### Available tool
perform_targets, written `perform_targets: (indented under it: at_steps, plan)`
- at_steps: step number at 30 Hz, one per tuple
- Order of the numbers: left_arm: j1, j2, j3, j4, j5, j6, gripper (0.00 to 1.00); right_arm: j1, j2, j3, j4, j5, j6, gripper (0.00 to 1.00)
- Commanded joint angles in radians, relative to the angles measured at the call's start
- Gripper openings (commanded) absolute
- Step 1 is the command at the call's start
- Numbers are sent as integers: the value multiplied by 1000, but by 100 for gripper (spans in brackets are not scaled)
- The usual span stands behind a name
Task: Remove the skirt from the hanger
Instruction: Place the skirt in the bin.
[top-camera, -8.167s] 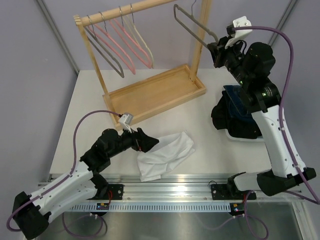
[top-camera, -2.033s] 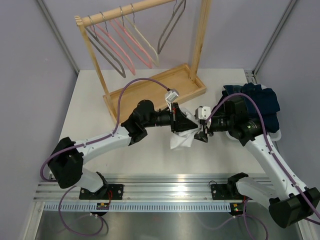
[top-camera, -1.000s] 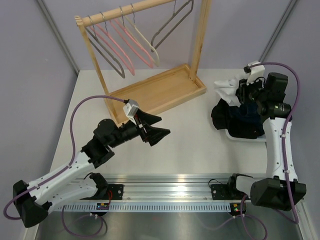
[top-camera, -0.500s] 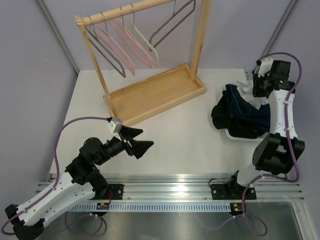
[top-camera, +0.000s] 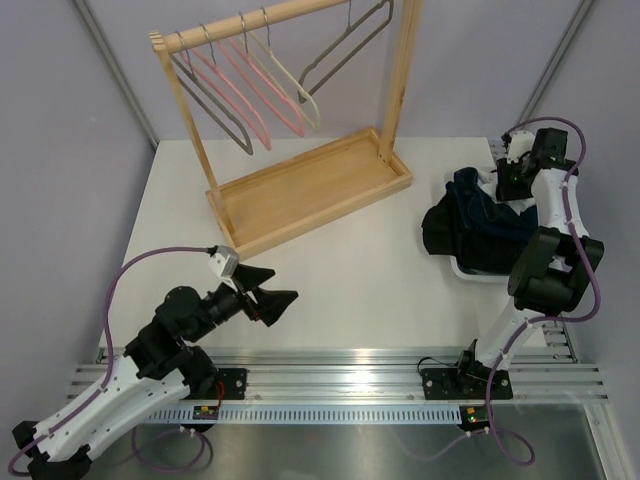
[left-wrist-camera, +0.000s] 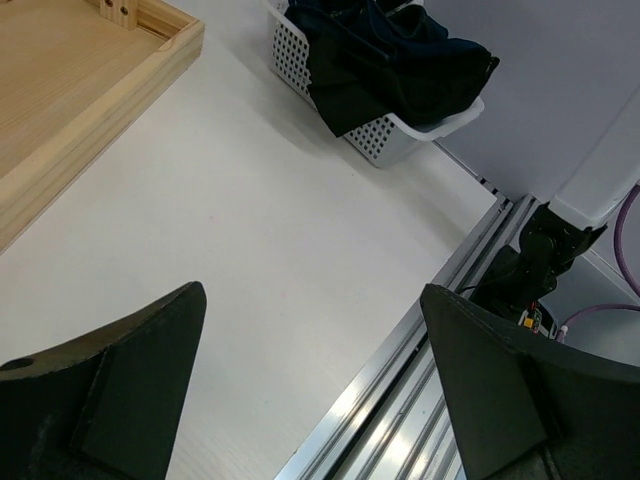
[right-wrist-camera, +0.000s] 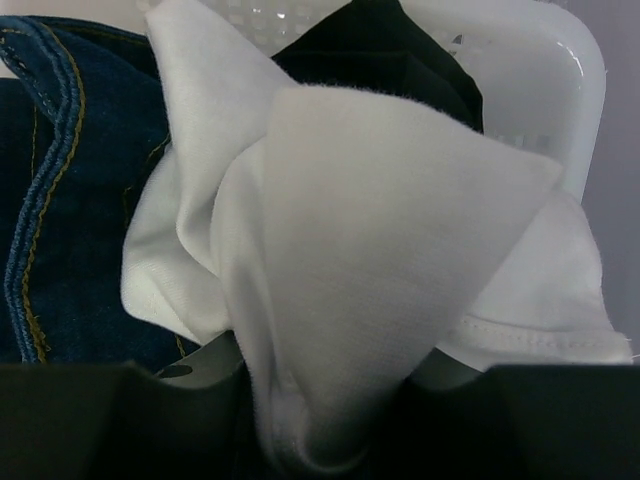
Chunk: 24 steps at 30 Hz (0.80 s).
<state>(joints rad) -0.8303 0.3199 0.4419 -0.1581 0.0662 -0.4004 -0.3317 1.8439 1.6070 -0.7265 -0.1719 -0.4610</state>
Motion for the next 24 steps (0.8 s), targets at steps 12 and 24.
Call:
perform_targets:
  at_steps: [12, 24]
  plan:
    - [2, 37, 1, 49, -20, -11, 94, 0, -227, -176, -227, -57, -56, 55]
    - [2, 35, 14, 42, -25, -11, 96, 0, -380, -222, -286, -132, -74, 68]
